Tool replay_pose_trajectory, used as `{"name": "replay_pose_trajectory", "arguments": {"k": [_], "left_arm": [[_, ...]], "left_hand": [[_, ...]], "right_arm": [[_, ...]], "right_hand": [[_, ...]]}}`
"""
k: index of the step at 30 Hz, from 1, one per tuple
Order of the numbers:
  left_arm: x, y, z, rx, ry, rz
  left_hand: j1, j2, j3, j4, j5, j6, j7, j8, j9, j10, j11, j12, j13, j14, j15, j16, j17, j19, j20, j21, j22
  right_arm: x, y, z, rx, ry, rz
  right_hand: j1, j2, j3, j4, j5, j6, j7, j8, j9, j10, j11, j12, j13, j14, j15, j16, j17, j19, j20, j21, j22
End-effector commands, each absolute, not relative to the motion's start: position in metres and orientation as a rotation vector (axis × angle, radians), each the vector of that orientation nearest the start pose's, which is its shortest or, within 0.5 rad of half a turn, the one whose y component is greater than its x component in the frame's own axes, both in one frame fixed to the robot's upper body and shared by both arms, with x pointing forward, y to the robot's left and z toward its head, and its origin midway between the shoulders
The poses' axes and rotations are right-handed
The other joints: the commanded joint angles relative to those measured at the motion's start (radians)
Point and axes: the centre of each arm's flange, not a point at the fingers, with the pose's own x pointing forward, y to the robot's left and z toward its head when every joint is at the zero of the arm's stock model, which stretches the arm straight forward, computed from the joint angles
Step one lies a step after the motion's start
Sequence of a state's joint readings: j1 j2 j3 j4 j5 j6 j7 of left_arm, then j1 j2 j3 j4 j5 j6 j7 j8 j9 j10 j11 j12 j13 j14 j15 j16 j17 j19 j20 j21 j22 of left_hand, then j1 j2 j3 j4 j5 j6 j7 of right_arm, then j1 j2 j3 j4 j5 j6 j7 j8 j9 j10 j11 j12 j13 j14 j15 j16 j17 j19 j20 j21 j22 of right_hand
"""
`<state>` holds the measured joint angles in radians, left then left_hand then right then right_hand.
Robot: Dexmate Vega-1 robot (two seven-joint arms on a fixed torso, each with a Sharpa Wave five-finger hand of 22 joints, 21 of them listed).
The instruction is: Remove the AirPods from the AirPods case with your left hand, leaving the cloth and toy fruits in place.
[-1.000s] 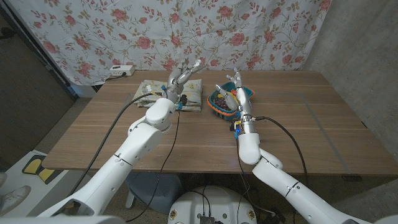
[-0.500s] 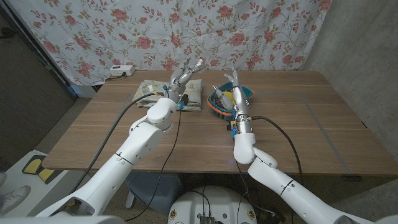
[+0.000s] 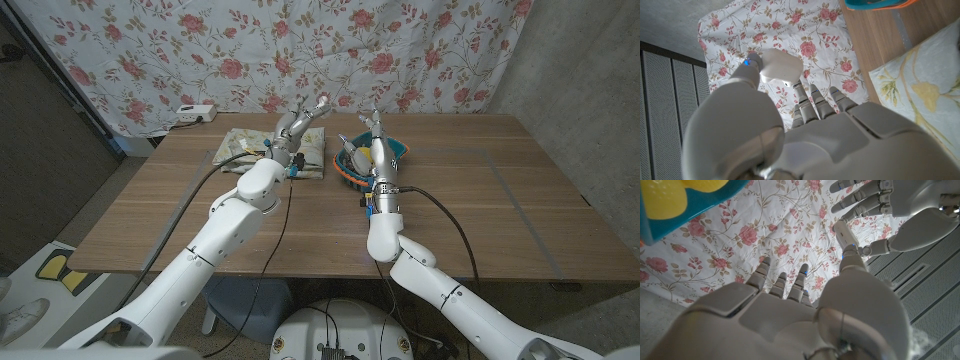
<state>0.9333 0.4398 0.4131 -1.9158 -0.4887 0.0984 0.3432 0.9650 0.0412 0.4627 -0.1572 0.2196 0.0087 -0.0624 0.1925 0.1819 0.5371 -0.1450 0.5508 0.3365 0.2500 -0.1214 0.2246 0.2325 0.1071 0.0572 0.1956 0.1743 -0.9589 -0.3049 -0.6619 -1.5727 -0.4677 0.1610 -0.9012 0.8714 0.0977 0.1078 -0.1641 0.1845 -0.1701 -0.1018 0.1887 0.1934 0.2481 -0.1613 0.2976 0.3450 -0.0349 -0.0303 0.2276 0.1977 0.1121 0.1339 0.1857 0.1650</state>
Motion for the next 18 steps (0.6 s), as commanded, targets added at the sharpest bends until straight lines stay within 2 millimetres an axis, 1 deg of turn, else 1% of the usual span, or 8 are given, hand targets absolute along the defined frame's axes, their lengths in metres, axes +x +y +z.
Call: {"name": "replay_pose_trajectory", "arguments": {"k": [1, 3, 9, 18], "left_arm": [[0.553, 0.15, 0.042, -0.055, -0.637, -0.217], [0.552, 0.15, 0.042, -0.057, -0.644, -0.21], [0.551, 0.149, 0.041, -0.071, -0.65, -0.216], [0.552, 0.146, 0.042, -0.074, -0.654, -0.215]], "left_hand": [[0.003, 0.014, -0.003, -0.002, 0.004, 0.001, 0.005, -0.001, -0.001, 0.071, -0.068, 0.143, 0.132, 0.0, 0.005, -0.003, 0.0, 0.001, 0.006, 0.001, 0.003], [0.004, 0.014, -0.004, -0.002, 0.005, 0.001, 0.006, -0.001, -0.001, 0.07, -0.068, 0.143, 0.132, -0.001, 0.006, -0.003, 0.0, 0.001, 0.007, 0.001, 0.003], [0.004, 0.015, -0.005, -0.003, 0.006, 0.002, 0.005, -0.001, -0.001, 0.069, -0.068, 0.142, 0.132, -0.001, 0.006, -0.003, 0.0, 0.0, 0.007, 0.001, 0.003], [0.005, 0.015, -0.006, -0.004, 0.007, 0.002, 0.005, -0.001, -0.001, 0.069, -0.068, 0.142, 0.133, -0.002, 0.006, -0.003, -0.001, 0.001, 0.007, 0.001, 0.003]], "right_arm": [[0.545, -0.075, -0.05, -0.451, -1.092, -0.31], [0.545, -0.074, -0.049, -0.448, -1.092, -0.316], [0.547, -0.07, -0.05, -0.423, -1.105, -0.311], [0.548, -0.062, -0.051, -0.426, -1.122, -0.321]], "right_hand": [[0.005, -0.006, -0.001, 0.004, -0.004, -0.044, 0.004, 0.006, 0.001, 0.017, -0.003, 0.016, 0.01, 0.008, -0.086, 0.001, 0.007, 0.007, 0.004, 0.004, 0.002], [0.003, -0.008, -0.003, 0.006, -0.004, -0.044, 0.004, 0.006, 0.001, 0.021, -0.006, 0.02, 0.013, 0.012, -0.087, 0.002, 0.008, 0.008, 0.003, 0.004, 0.002], [-0.002, -0.011, -0.005, 0.012, -0.005, -0.039, 0.005, 0.008, 0.001, 0.033, -0.001, 0.035, 0.024, 0.02, -0.086, 0.003, 0.009, 0.01, 0.006, 0.003, 0.002], [-0.005, -0.013, -0.007, 0.017, -0.004, -0.024, 0.006, 0.012, 0.001, 0.033, -0.003, 0.05, 0.04, 0.025, -0.088, 0.002, 0.012, 0.017, 0.001, 0.004, 0.002]]}}
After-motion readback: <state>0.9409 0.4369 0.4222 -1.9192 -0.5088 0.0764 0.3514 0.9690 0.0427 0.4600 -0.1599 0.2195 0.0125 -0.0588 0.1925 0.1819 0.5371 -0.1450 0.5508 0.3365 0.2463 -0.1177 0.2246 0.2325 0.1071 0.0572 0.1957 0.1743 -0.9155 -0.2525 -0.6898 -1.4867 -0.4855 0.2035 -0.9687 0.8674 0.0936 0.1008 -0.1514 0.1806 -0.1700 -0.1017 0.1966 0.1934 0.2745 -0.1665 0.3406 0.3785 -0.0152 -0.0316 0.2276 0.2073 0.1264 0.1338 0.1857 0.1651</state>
